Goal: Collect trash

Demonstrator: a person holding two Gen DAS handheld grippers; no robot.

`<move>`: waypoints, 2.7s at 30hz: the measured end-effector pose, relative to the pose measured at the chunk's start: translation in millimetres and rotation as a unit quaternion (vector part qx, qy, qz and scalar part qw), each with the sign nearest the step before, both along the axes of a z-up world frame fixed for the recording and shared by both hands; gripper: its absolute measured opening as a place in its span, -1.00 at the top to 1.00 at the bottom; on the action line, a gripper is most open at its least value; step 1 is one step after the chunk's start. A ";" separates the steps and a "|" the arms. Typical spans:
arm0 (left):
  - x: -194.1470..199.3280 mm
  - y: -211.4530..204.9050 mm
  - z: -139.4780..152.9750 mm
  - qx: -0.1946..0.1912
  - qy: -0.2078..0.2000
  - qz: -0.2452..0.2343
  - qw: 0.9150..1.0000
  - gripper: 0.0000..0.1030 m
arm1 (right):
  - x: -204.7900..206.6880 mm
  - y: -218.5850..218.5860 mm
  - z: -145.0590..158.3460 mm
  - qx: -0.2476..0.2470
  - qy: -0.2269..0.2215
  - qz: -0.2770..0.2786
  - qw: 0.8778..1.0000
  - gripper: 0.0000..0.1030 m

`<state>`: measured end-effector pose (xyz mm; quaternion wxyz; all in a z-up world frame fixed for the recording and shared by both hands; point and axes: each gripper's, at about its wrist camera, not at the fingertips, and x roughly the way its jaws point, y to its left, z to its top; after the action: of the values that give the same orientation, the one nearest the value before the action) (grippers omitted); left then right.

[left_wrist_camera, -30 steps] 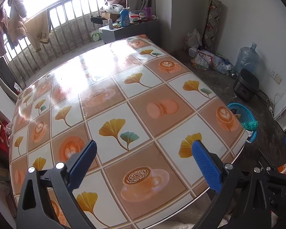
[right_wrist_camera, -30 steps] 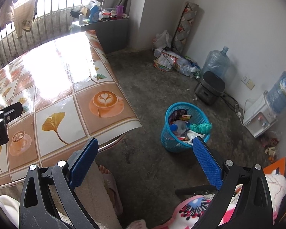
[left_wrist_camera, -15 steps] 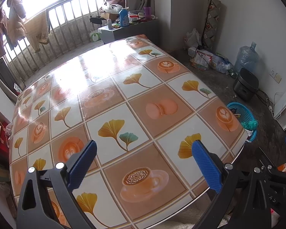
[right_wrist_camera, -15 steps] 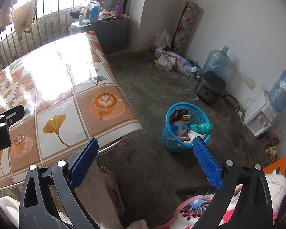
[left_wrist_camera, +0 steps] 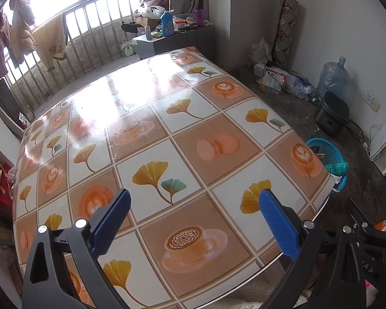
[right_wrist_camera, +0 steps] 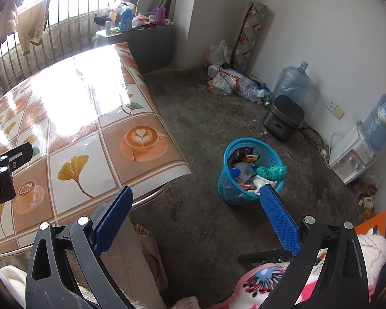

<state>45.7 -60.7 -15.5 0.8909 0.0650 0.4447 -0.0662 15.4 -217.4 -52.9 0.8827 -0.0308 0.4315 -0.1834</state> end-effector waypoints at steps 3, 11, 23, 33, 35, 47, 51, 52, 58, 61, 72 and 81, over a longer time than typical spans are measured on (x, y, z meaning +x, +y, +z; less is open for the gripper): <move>-0.1 0.0 0.0 0.000 0.000 0.000 1.000 -0.90 | -0.4 -0.2 -0.3 0.000 0.000 0.000 1.000 -0.84; 0.0 0.1 -0.2 0.000 0.000 0.000 1.000 -0.90 | -0.7 0.1 -0.2 0.000 0.000 0.000 1.000 -0.84; 0.2 0.0 -0.7 0.000 -0.001 0.000 1.000 -0.90 | 0.0 -0.1 1.1 0.000 -0.001 0.000 1.000 -0.84; -1.1 0.5 -1.3 0.001 -0.003 0.000 1.000 -0.90 | 1.3 -0.1 4.7 -0.001 -0.002 -0.003 1.000 -0.84; -1.3 0.3 -1.3 0.001 -0.003 0.000 1.000 -0.90 | 1.7 0.2 5.2 0.000 -0.003 -0.003 1.000 -0.84; -1.3 0.1 -1.3 0.001 -0.003 0.000 1.000 -0.90 | 0.9 1.3 4.5 0.000 -0.003 -0.004 1.000 -0.84; -1.7 0.2 -1.7 0.001 -0.003 -0.001 1.000 -0.90 | 0.7 1.3 4.5 0.000 -0.004 -0.004 1.000 -0.84; -1.7 0.0 -1.7 0.002 -0.003 0.000 1.000 -0.90 | 1.2 1.1 4.9 0.000 -0.004 -0.004 1.000 -0.84; -1.5 0.1 -1.8 0.001 -0.003 0.000 1.000 -0.90 | 0.7 0.8 4.6 -0.001 -0.004 -0.004 1.000 -0.84; -1.5 0.1 -1.8 0.001 -0.003 0.000 1.000 -0.90 | 0.6 0.9 4.4 0.000 -0.004 -0.004 1.000 -0.84; -1.5 0.5 -1.5 0.001 -0.004 -0.002 1.000 -0.90 | -0.1 2.3 4.4 -0.001 -0.005 -0.004 1.000 -0.84; -1.0 1.5 4.0 -0.002 -0.009 -0.001 1.000 -0.90 | 1.9 4.9 6.1 -0.001 -0.006 -0.005 1.000 -0.84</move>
<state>44.7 -59.2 -11.5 0.8950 0.0648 0.4361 -0.0676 17.3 -212.5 -46.8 0.8845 -0.0281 0.4260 -0.1882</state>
